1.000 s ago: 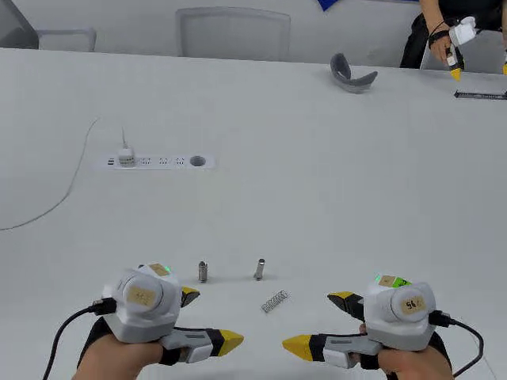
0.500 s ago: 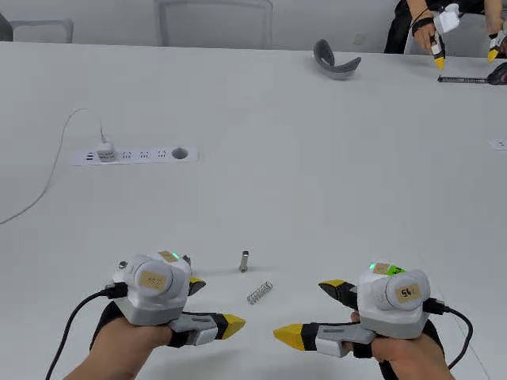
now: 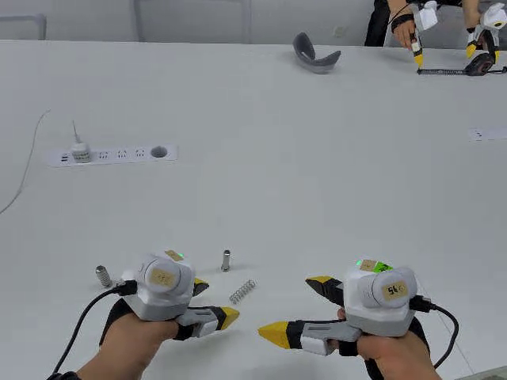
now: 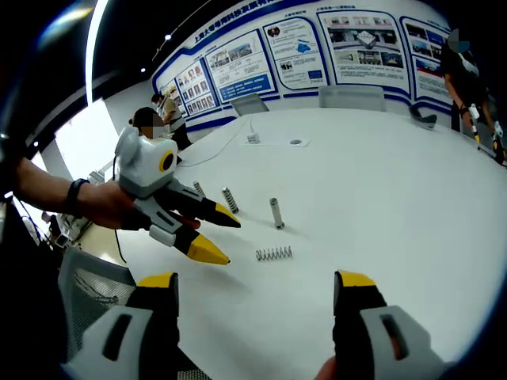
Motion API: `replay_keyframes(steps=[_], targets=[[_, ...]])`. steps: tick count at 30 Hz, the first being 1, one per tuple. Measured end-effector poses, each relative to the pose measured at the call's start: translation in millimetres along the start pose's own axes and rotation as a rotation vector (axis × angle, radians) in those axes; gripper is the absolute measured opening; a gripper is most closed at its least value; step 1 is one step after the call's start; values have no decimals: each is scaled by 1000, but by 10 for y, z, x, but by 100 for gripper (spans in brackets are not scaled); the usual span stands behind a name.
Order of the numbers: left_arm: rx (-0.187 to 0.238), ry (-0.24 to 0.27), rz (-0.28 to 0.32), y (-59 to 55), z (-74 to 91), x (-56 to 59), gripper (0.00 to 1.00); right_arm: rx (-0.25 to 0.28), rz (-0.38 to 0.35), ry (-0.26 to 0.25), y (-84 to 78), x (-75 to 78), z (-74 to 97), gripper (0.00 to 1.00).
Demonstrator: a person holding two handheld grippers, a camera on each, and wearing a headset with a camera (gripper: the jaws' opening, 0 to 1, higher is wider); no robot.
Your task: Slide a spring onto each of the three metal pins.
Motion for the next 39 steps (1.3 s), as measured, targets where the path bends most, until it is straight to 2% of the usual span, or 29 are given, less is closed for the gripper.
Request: replay_keyframes(steps=[3, 17, 18, 21, 24, 26, 27, 28, 32, 35, 39], targets=[[-6, -5, 3, 4, -83, -2, 46, -1, -11, -5, -29, 32, 35, 82], [-27, 7, 13, -51, -417, -21, 30, -6, -34, -9, -100, 33, 78, 82], [-33, 10, 9, -53, -428, -23, 29, -6, -35, -9, -101, 33, 78, 82], [-57, 24, -68, -28, -458, -9, 27, -3, -41, -7, -109, 30, 68, 82], [-59, 33, -75, -27, -495, -7, 23, -8, -42, -3, -119, 20, 49, 82], [-100, 53, -128, -75, -478, -16, 18, -10, -39, 0, -113, 9, 42, 82], [-66, 73, -156, -49, -480, -31, 15, -9, -38, 2, -109, 7, 40, 82], [-71, 60, -162, -58, -467, -16, 12, -8, -37, 2, -108, 8, 37, 82], [-71, 65, -156, -63, -468, -24, 11, -16, -28, 0, -105, 13, 25, 82], [-82, 82, -128, -66, -435, -44, 10, -16, -28, 2, -107, 6, 19, 82], [-73, 89, -95, -90, -321, -41, 10, -21, -28, 2, -130, -12, 20, 82]])
Point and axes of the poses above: the centre of the closed fingertips' face, and the gripper's own axes: z roughly backward along the fingers, x roughly to its right, y roughly out of its top, the point moved 9 cm from there along z, roughly backward along the fingers, and after that the axes turned 6 degrees about x, right-handed, at the moved point
